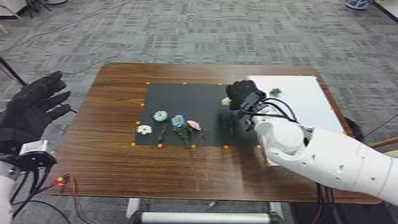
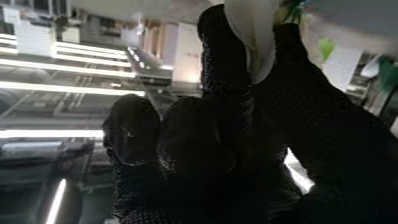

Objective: Arrange flowers

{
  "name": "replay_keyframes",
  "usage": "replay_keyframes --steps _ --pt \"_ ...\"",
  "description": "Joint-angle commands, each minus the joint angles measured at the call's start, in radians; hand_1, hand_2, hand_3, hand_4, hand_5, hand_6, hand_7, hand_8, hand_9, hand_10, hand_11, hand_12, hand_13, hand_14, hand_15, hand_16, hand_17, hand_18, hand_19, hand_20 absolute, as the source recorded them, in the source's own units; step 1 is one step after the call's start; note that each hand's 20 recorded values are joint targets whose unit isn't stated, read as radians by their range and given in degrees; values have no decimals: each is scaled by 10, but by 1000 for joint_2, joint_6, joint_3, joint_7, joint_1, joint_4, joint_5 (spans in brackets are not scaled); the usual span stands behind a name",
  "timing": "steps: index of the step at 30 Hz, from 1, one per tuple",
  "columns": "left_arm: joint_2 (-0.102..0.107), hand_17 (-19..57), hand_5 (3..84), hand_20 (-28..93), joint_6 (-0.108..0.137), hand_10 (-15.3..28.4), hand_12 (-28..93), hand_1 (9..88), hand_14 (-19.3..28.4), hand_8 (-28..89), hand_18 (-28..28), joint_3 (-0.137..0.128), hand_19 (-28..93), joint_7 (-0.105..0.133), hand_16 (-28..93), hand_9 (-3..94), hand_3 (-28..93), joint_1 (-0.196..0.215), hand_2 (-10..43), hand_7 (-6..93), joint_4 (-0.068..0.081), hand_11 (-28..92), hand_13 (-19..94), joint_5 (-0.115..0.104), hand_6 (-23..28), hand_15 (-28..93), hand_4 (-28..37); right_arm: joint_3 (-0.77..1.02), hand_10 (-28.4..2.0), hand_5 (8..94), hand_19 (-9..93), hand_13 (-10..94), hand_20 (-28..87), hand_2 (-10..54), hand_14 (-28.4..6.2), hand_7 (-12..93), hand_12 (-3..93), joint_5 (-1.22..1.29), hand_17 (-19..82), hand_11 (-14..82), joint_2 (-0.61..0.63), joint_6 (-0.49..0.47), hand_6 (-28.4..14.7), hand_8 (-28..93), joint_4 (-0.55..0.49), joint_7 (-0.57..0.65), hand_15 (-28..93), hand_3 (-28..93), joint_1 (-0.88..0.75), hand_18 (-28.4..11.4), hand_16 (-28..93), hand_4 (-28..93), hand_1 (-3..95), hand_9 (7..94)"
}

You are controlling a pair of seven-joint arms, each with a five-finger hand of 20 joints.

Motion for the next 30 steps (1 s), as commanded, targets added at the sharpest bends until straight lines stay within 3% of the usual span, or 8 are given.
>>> replay_keyframes --steps 1,10,15,22,26,30 --pt "-11 -132 199 112 -7 87 186 234 119 -98 181 -4 368 -2 -52 153 676 7 -13 202 -6 182 50 3 14 406 -283 -18 -25 783 932 774 633 -95 -41 383 458 -19 464 126 -12 42 27 -26 14 -2 806 821 -4 -204 354 -283 511 916" --pt "-8 -132 198 112 -6 87 186 235 119 -98 181 0 368 -2 -51 153 675 0 -12 203 -3 183 49 3 13 409 -283 -75 -25 780 932 775 634 -95 -41 385 453 -29 465 122 -40 145 30 -28 25 17 808 815 28 -203 353 -283 511 918" --pt "-7 -132 198 112 -8 87 186 235 120 -99 181 3 368 -6 -53 153 676 -6 -12 203 0 180 49 3 13 409 -283 -56 -25 757 932 768 636 -95 -41 384 438 -13 460 106 -35 85 36 -25 12 11 809 811 17 -203 356 -283 500 905" --pt "-10 -132 198 112 -5 88 187 235 121 -98 181 -10 368 0 -53 154 675 9 -13 201 -6 181 49 1 13 409 -283 -11 -33 661 932 720 617 -95 -47 332 388 -5 416 87 -24 33 22 -39 21 26 813 795 1 -202 359 -283 440 806" --pt "-10 -132 199 111 -3 88 188 234 121 -98 181 -10 368 -1 -53 154 675 8 -13 201 -6 181 50 2 13 409 -283 11 -53 653 932 708 609 -95 -53 299 318 8 404 187 -10 46 21 -36 15 39 814 833 -4 -205 356 -283 377 754" --pt "-12 -132 199 111 -4 87 187 235 120 -98 181 -8 368 1 -53 154 675 11 -12 202 -7 182 50 2 13 407 -283 42 -80 650 932 705 610 -95 -57 280 227 -11 400 264 5 56 20 -137 7 87 816 861 -12 -209 352 -282 324 721"
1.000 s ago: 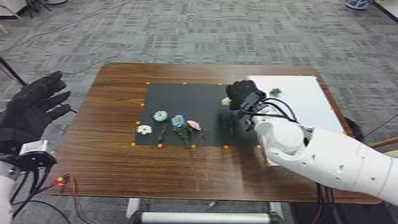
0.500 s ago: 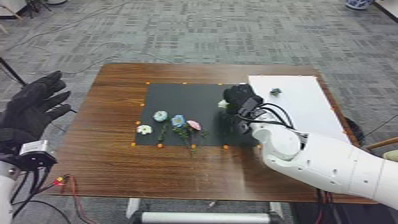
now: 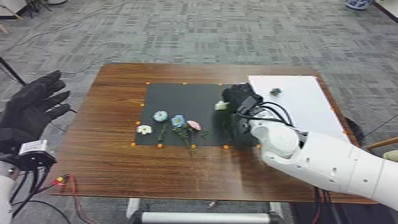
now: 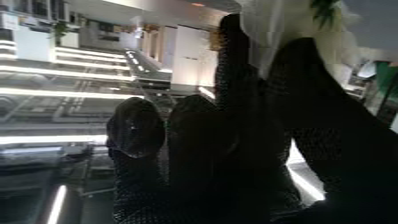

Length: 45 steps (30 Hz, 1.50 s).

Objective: Arrange flowers

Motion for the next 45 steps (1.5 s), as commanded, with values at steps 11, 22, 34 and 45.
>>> replay_keyframes --steps 11,22,34,45 --pt "-13 -131 199 111 -7 86 186 234 120 -99 180 -8 368 0 -52 154 677 16 -13 203 -6 181 50 2 13 407 -283 159 -105 547 932 668 596 -95 -70 261 227 32 372 259 116 -9 -11 -139 -62 49 819 868 -67 -214 347 -275 311 606" --pt "-4 -132 199 112 -10 87 187 235 120 -98 181 -5 368 -3 -51 154 677 7 -13 202 -2 181 50 3 13 408 -283 209 -123 471 914 618 579 -95 -80 235 216 16 340 220 128 -152 -39 -128 -4 164 823 888 -107 -211 334 -263 324 507" --pt "0 -132 199 112 -14 88 186 236 120 -98 181 -2 368 -2 -53 154 675 8 -12 203 -1 183 51 1 13 408 -283 173 -127 365 907 605 552 -95 -81 160 184 43 340 166 81 -168 -88 -91 108 127 841 899 -58 -205 298 -281 321 399" --pt "2 -132 199 111 -14 87 186 235 120 -99 181 4 368 -6 -52 155 676 -2 -13 203 1 183 51 3 13 408 -283 163 -66 512 931 663 545 -25 -65 263 148 88 380 195 47 -149 -8 -147 176 40 830 897 -29 -201 300 -281 379 578"
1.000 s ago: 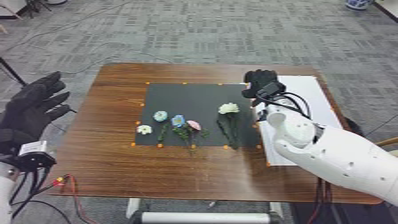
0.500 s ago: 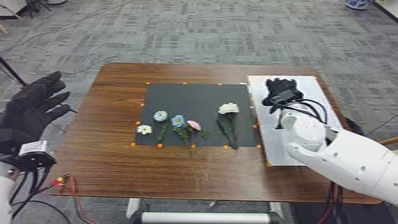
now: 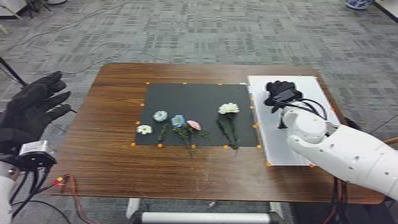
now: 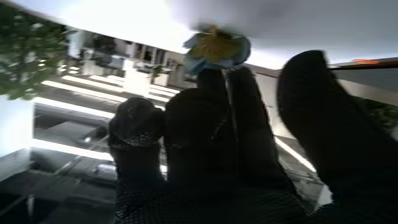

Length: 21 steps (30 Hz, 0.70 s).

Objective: Arrange flowers

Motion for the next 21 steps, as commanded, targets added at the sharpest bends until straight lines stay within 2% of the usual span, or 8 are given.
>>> replay_keyframes --steps 1,3,7,9,14,16,18,21 --pt "1 -132 199 111 -9 88 186 235 120 -99 181 3 368 -6 -52 156 676 -3 -13 203 0 183 51 2 13 409 -283 -9 -64 540 931 671 552 -38 -63 291 184 -16 384 201 -18 47 1 -122 2 23 829 883 25 -199 305 -281 395 621" --pt "-3 -132 199 112 -6 88 185 235 121 -99 181 -2 369 -3 -52 156 676 5 -13 202 -4 183 51 2 13 410 -283 -12 -50 592 932 689 575 -70 -58 397 349 -17 398 154 -7 110 15 -56 -16 14 830 832 15 -196 314 -282 451 730" --pt "-6 -132 199 111 -2 88 185 235 120 -98 182 -4 368 -3 -53 156 677 6 -13 202 -5 184 51 3 14 409 -283 32 -33 704 932 725 601 -94 -45 464 476 15 435 196 27 150 30 -39 -100 -21 825 816 -29 -191 330 -283 524 831" --pt "-8 -132 199 111 -6 88 185 235 120 -98 182 -4 368 -4 -52 156 676 4 -13 202 -5 184 51 3 13 410 -283 71 -30 758 932 743 606 -95 -43 417 478 23 448 173 47 159 28 -56 -153 -41 817 816 -66 -193 339 -283 535 865" --pt "-12 -132 199 111 -6 88 185 235 120 -99 181 -4 368 -3 -52 156 675 8 -12 203 -6 182 51 3 13 409 -283 153 -30 772 932 752 613 -95 -40 406 481 13 460 164 73 167 28 -52 -262 -70 817 826 -157 -195 345 -283 532 876" --pt "-15 -131 199 111 -4 88 185 235 120 -99 180 -4 367 -3 -52 156 676 9 -12 204 -7 181 51 3 13 410 -283 126 -31 772 932 752 618 -95 -40 404 484 -80 461 163 67 189 27 -48 -261 -15 817 826 -145 -195 347 -283 532 876" --pt "-14 -131 199 111 -5 88 186 235 120 -99 180 -2 367 -5 -53 156 676 5 -12 204 -6 181 51 4 13 409 -283 121 -32 762 932 745 620 -95 -42 412 491 -186 454 165 62 81 27 -37 -256 68 818 827 -135 -196 353 -283 528 868" --pt "-11 -132 199 111 -5 88 186 236 120 -99 181 3 367 -4 -53 157 676 -3 -12 204 -4 181 51 5 13 409 -283 142 -57 634 932 685 589 -95 -53 363 376 -138 399 179 53 10 16 -76 -243 135 828 842 -136 -194 348 -283 463 708"
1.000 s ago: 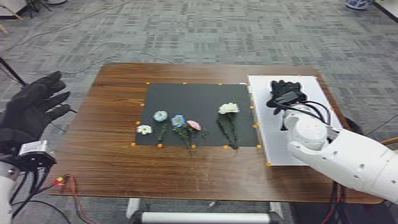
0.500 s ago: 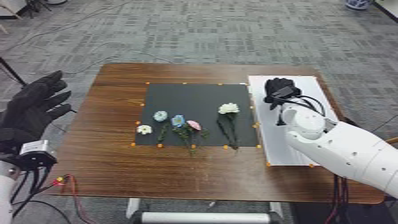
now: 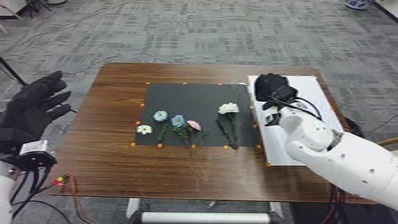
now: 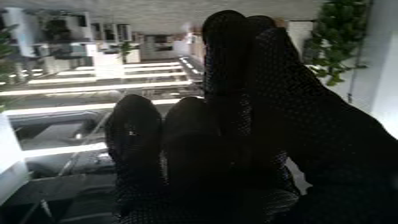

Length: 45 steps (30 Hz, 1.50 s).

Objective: Arrange flowers

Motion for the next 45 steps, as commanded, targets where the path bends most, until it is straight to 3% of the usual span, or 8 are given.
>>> replay_keyframes --steps 1,4,7,22,26,30,33,45 --pt "-9 -132 199 111 -4 88 186 236 120 -99 180 0 367 -3 -53 157 676 1 -12 204 -4 181 51 4 13 409 -283 -20 -89 567 928 657 577 -95 -60 298 279 -159 377 216 -25 -153 -8 -124 39 210 831 867 14 -197 338 -283 410 611" --pt "-12 -132 199 111 -3 88 186 235 120 -99 181 -1 368 1 -53 157 676 7 -13 204 -7 181 51 5 13 409 -283 -5 -133 444 917 607 562 -95 -78 208 210 -141 348 203 -24 -179 -71 -114 58 239 841 888 12 -203 319 -283 354 457" --pt "-14 -132 198 111 1 88 187 235 120 -99 181 -3 368 1 -53 157 676 9 -12 204 -7 182 51 3 13 408 -283 26 -138 424 913 594 558 -95 -85 200 205 -126 341 198 -14 -174 -78 -104 58 244 842 890 -14 -206 308 -283 342 437" --pt "-14 -132 199 112 3 88 186 235 120 -99 181 -6 368 -1 -53 157 676 10 -12 202 -8 181 51 3 14 411 -283 71 -108 528 926 651 552 -95 -68 258 219 -70 376 261 -33 -232 -30 -134 57 176 824 859 -65 -208 313 -283 381 578" --pt "-17 -132 200 112 0 88 186 236 121 -99 181 -7 368 1 -53 158 676 14 -13 202 -9 182 51 2 14 411 -283 42 -94 568 930 665 555 -95 -61 282 224 -63 386 288 -36 -160 -8 -139 73 144 822 829 -60 -204 314 -283 410 634" --pt "-15 -132 200 111 -2 88 186 236 120 -98 181 -6 368 1 -54 157 677 15 -13 202 -8 182 51 1 13 411 -283 -16 -48 652 932 702 571 -95 -56 372 402 -65 412 166 -23 -2 17 -51 71 122 815 768 -53 -201 326 -283 482 768" --pt "-14 -133 199 111 -3 88 186 236 120 -98 181 -8 368 0 -54 158 676 15 -12 203 -7 182 51 2 13 411 -283 5 -38 746 932 742 594 -95 -45 417 463 -29 445 172 -5 43 28 -24 28 93 810 780 -83 -201 331 -281 539 850" --pt "-7 -133 199 111 -5 88 186 235 120 -99 181 -3 369 -6 -54 157 677 7 -12 203 -1 181 51 1 13 410 -283 121 -36 781 932 760 624 -95 -40 415 488 -62 470 177 23 67 22 -36 -140 64 814 815 -242 -199 348 -283 542 874"
